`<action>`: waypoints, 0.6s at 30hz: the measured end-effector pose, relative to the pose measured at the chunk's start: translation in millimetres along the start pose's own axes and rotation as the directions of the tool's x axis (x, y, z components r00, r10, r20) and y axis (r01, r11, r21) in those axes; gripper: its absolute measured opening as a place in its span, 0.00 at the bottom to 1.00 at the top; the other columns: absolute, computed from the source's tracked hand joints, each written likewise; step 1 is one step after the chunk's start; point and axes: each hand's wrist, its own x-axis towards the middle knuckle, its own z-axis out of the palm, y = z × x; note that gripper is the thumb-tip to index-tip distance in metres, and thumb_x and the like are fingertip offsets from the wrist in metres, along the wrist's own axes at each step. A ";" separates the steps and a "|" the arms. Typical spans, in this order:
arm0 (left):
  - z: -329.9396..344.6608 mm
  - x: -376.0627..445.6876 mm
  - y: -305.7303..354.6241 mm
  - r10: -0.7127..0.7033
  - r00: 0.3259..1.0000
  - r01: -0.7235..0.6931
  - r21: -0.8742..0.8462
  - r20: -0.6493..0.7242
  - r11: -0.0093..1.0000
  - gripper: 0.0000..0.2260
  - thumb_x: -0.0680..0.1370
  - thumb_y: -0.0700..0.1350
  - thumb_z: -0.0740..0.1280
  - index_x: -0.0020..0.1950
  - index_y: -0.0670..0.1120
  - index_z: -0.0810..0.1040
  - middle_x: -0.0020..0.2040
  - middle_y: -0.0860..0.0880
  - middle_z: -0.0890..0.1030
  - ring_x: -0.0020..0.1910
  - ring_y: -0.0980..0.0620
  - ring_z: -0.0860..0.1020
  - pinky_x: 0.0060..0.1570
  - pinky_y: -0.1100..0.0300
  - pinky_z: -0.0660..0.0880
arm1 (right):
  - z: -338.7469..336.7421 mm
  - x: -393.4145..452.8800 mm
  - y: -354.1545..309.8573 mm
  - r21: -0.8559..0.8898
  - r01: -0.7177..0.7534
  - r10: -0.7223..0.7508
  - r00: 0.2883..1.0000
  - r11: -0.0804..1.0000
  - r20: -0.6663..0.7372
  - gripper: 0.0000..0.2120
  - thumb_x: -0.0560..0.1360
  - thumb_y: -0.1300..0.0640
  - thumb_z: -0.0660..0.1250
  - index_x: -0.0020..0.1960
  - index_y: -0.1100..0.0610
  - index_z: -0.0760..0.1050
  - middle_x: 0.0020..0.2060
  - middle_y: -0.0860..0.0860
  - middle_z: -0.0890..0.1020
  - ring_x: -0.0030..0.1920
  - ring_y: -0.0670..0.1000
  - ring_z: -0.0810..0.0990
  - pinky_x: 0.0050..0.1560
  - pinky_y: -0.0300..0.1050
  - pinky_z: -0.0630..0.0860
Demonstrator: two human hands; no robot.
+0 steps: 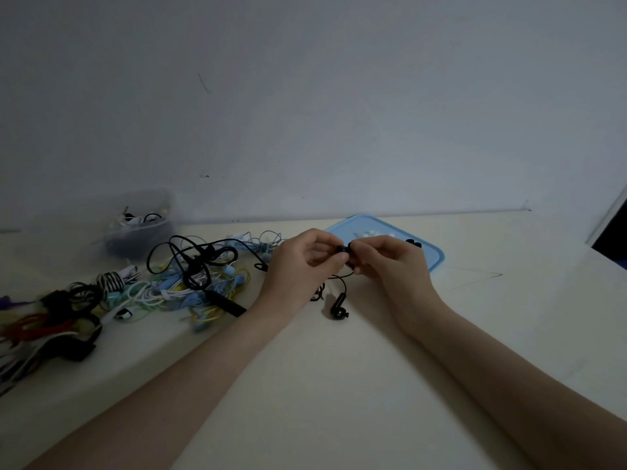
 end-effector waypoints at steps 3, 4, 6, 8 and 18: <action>-1.0 -0.9 1.2 -0.010 1.000 0.010 0.009 0.004 1.000 0.08 0.71 0.37 0.72 0.43 0.50 0.78 0.41 0.49 0.82 0.42 0.53 0.82 0.47 0.61 0.79 | 0.5 -0.3 -0.2 -0.009 0.001 -0.001 1.000 1.000 0.022 0.04 0.73 0.65 0.68 0.40 0.62 0.80 0.32 0.52 0.81 0.31 0.45 0.79 0.37 0.34 0.76; -1.1 -0.8 1.6 -0.012 1.000 0.012 0.014 0.006 1.000 0.08 0.71 0.38 0.72 0.43 0.50 0.78 0.41 0.49 0.82 0.42 0.52 0.82 0.47 0.61 0.79 | 0.2 0.1 -0.5 -0.009 -0.002 0.002 1.000 1.000 0.027 0.04 0.74 0.65 0.67 0.40 0.62 0.80 0.32 0.51 0.81 0.32 0.45 0.79 0.38 0.34 0.76; -1.3 -0.8 1.8 -0.028 1.000 0.028 0.012 0.011 1.000 0.07 0.71 0.38 0.72 0.44 0.48 0.78 0.41 0.49 0.82 0.42 0.51 0.82 0.48 0.59 0.79 | -1.5 0.2 -0.3 -0.004 -0.018 0.018 0.999 1.000 0.043 0.06 0.75 0.64 0.66 0.42 0.63 0.80 0.31 0.50 0.82 0.34 0.45 0.80 0.38 0.34 0.75; -1.7 -1.4 2.0 -0.040 0.999 0.040 0.006 0.015 0.999 0.07 0.71 0.37 0.72 0.44 0.47 0.78 0.40 0.49 0.82 0.41 0.51 0.82 0.48 0.58 0.79 | -3.3 0.5 -1.0 0.018 -0.036 0.034 0.997 0.999 0.074 0.07 0.75 0.64 0.65 0.43 0.64 0.81 0.32 0.51 0.82 0.36 0.47 0.80 0.38 0.35 0.75; -6.8 -3.0 3.6 0.002 0.998 0.000 -0.025 0.065 1.000 0.10 0.73 0.36 0.70 0.44 0.52 0.79 0.41 0.51 0.82 0.40 0.58 0.81 0.46 0.67 0.75 | -9.0 0.5 -2.8 0.189 -0.161 0.128 0.975 0.969 0.179 0.05 0.72 0.67 0.66 0.45 0.64 0.80 0.33 0.53 0.82 0.34 0.45 0.79 0.41 0.34 0.77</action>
